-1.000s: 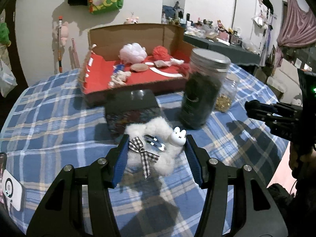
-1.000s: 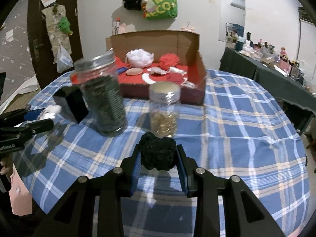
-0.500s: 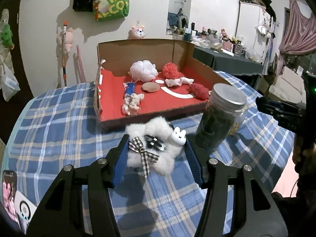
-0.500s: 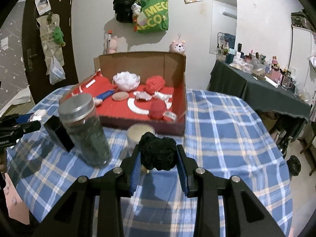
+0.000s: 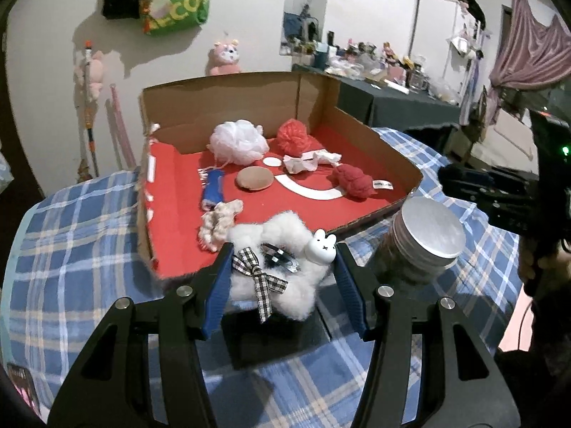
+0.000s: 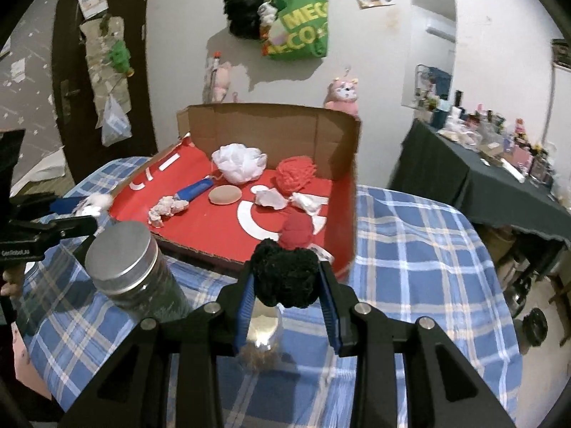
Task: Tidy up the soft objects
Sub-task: 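Carry the bunny and black pom-pom over into the red box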
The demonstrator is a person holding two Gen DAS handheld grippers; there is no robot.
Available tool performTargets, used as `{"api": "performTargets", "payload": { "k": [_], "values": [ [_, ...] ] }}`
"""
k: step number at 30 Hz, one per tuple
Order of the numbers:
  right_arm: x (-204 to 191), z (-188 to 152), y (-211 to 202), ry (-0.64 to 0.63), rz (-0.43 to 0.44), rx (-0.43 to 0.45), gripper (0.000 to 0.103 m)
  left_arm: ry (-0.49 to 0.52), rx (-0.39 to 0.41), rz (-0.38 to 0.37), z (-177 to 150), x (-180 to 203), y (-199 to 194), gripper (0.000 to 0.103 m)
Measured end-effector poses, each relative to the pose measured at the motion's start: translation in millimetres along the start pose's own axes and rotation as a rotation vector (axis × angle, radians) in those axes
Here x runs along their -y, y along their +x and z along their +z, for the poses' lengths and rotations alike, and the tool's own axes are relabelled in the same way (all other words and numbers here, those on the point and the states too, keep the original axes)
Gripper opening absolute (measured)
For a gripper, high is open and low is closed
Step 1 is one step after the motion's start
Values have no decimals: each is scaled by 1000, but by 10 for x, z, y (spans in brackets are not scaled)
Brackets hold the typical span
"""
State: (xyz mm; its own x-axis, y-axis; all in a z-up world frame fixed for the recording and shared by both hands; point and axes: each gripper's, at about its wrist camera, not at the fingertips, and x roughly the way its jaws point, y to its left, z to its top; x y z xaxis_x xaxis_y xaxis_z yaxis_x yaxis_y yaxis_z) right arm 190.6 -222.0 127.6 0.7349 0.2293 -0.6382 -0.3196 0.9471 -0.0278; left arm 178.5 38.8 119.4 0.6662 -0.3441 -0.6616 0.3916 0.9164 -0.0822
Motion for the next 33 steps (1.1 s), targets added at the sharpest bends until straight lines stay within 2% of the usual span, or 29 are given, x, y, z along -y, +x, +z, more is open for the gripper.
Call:
{"api": "performTargets", "payload": {
  "k": [9,13,17,24,33],
  "values": [
    [28,377,471,-56,173,-102,37,91,-111,-81,380,7,499,53],
    [-37,589,809,-86,255,-180,37,130,-174,-106,523,9,792,53],
    [-117,716,1128,-118,295,-259,37,167,-235,-113,621,22,1056,53],
    [-190,815,1636,-148,318,-389,37,213,-334,-102,676,19,1455,53],
    [-179,800,1917,-145,323,-466,37,212,-384,-113,739,-25,1645,54]
  ]
}}
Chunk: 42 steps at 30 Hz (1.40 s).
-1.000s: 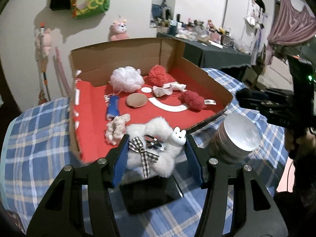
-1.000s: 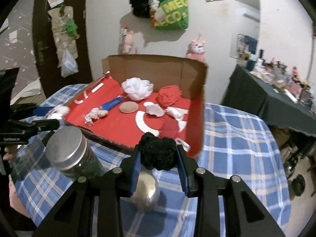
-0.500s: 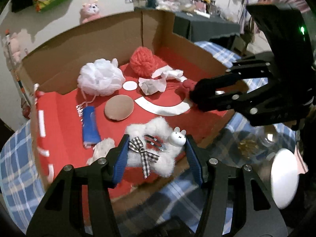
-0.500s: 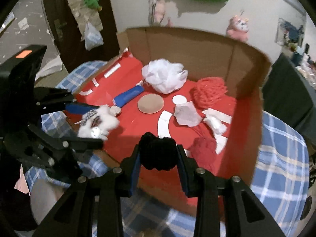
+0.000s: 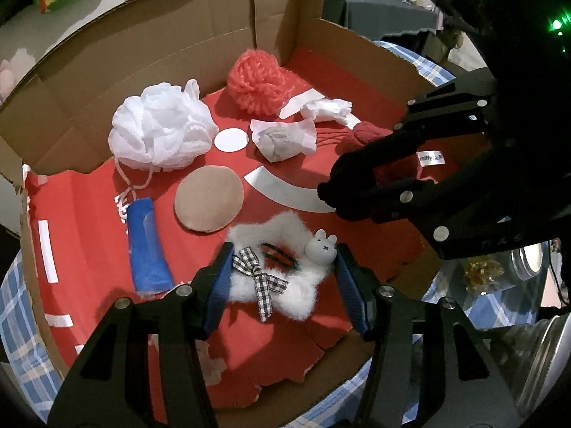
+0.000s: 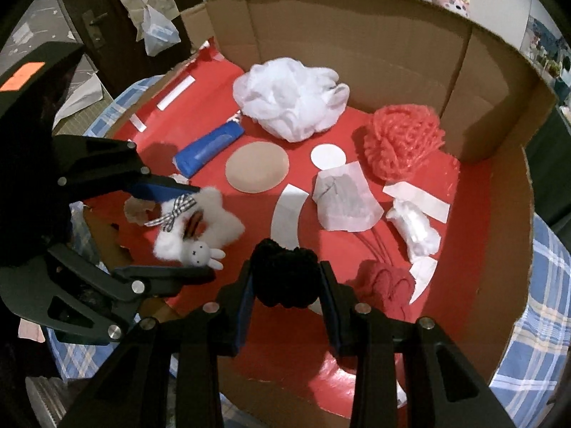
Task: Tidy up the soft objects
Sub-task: 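Carry the bunny and black pom-pom over into the red box, then open both tools to release the bunny and pom-pom in the box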
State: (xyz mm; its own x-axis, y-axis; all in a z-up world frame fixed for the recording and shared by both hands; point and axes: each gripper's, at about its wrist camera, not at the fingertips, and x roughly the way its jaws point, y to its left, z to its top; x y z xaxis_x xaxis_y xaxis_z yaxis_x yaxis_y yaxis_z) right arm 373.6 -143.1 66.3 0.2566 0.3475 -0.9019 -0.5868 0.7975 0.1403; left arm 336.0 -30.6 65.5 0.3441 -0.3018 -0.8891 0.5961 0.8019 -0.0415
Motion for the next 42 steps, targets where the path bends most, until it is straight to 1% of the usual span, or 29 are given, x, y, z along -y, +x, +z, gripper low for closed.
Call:
{"api": "performTargets", "payload": {
  "k": [5,12,19,22,25,30,32,34,36,37,38,39,41,42],
  "values": [
    [53,-4,68,11,0,-29,38,3,-26,1,54,-13,60,54],
    [60,13,90,8,-2,-48,39,16,-78,24,108,-10,203,54],
    [23,102,207,4,-9,-74,42,19,-91,26,129,2,236,55],
    [16,129,238,4,-13,-81,46,22,-101,21,134,8,257,55],
    [12,160,245,6,-12,-80,51,18,-102,9,134,10,261,60],
    [12,170,215,8,-12,-71,54,7,-92,9,129,9,215,60],
    [12,169,166,11,-17,-57,61,-8,-80,8,123,7,157,63],
    [15,147,82,23,-22,-33,65,-32,-48,22,91,-12,36,66],
    [14,123,-25,40,-27,-2,72,-61,-19,23,63,-24,-74,66],
    [14,97,-88,51,-26,16,77,-83,-3,17,38,-28,-139,69],
    [22,68,-156,59,-28,34,81,-101,12,24,11,-23,-198,75],
    [22,28,-250,67,-44,59,82,-113,25,35,-8,-20,-248,77],
    [11,-44,-394,77,-67,97,91,-134,57,51,-59,0,-344,77],
    [13,-63,-447,84,-75,111,93,-147,68,62,-95,16,-391,77]
  ]
}}
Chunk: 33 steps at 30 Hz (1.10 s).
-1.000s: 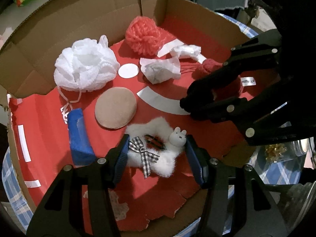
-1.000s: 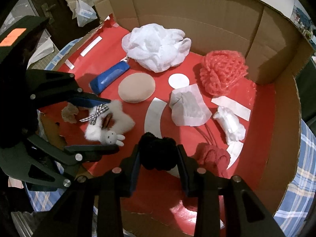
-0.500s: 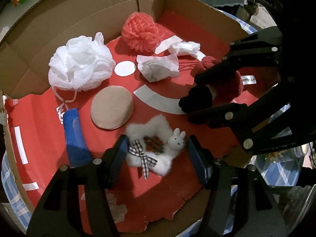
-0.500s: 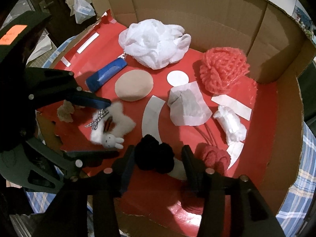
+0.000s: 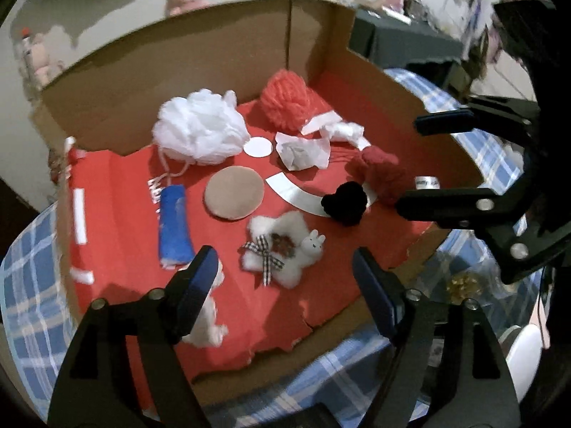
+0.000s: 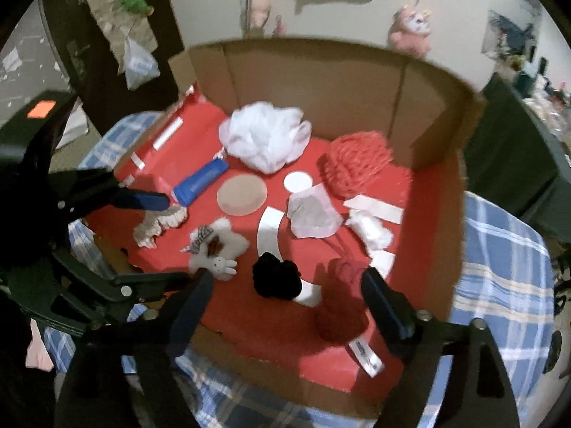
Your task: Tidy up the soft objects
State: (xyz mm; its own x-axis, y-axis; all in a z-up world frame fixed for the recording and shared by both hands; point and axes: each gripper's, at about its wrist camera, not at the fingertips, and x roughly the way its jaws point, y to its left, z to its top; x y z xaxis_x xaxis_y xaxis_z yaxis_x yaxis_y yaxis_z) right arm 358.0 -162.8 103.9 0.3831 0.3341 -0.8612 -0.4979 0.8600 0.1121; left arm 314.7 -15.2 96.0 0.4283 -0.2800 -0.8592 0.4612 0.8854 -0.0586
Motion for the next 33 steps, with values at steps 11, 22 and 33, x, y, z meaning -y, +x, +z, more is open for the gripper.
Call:
{"api": "performTargets", "payload": {
  "k": [11,22,33],
  "values": [
    [-125,-314,-477,96,-154,148,103,-169,100,97,-281,-20,-302,77],
    [-65,-536,-292,166,-237,140,103,-249,95,160,-412,-88,-189,77],
    [-44,-571,-142,187,-262,119,103,-269,69,196,-420,-122,-73,77]
  ]
}}
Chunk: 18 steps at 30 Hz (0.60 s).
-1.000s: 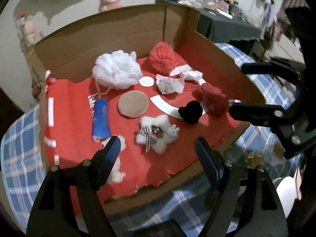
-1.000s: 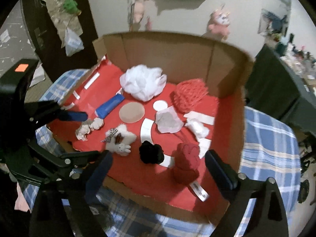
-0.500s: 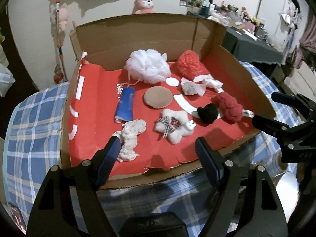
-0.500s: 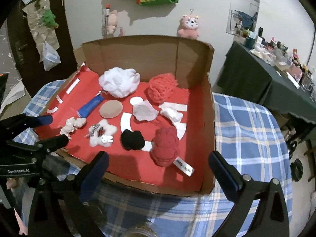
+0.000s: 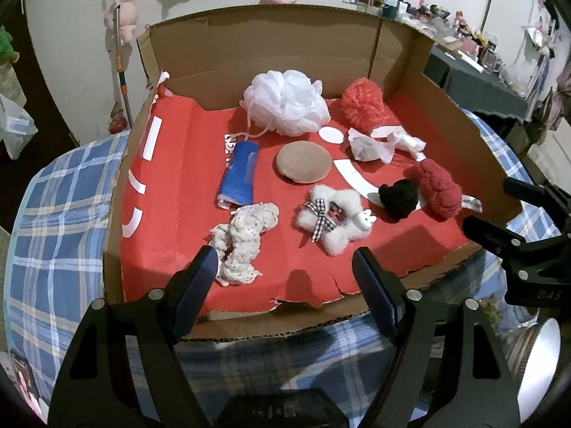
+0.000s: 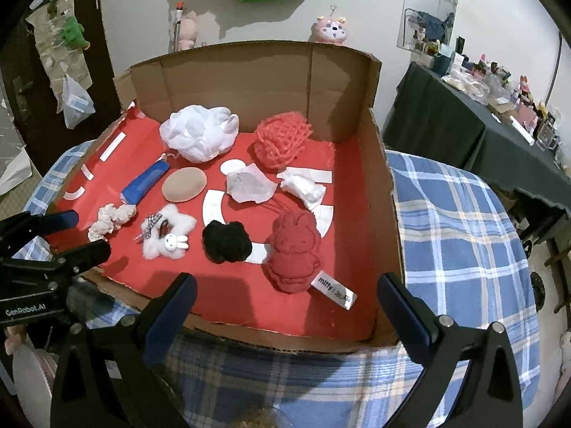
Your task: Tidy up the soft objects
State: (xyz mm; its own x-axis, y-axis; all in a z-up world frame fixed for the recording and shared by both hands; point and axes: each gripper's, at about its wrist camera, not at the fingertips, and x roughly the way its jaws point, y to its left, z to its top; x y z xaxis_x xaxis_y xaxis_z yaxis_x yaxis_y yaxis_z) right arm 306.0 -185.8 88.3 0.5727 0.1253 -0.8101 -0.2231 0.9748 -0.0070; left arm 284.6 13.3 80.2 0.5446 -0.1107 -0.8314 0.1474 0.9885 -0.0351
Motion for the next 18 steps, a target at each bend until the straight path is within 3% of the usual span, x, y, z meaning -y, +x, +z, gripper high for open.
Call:
{"api": "performTargets", "payload": {
  "k": [18],
  "values": [
    [3,-22,61,1,-13,-16,103,-19,-13,20,-11,-33,37,77]
  ]
}}
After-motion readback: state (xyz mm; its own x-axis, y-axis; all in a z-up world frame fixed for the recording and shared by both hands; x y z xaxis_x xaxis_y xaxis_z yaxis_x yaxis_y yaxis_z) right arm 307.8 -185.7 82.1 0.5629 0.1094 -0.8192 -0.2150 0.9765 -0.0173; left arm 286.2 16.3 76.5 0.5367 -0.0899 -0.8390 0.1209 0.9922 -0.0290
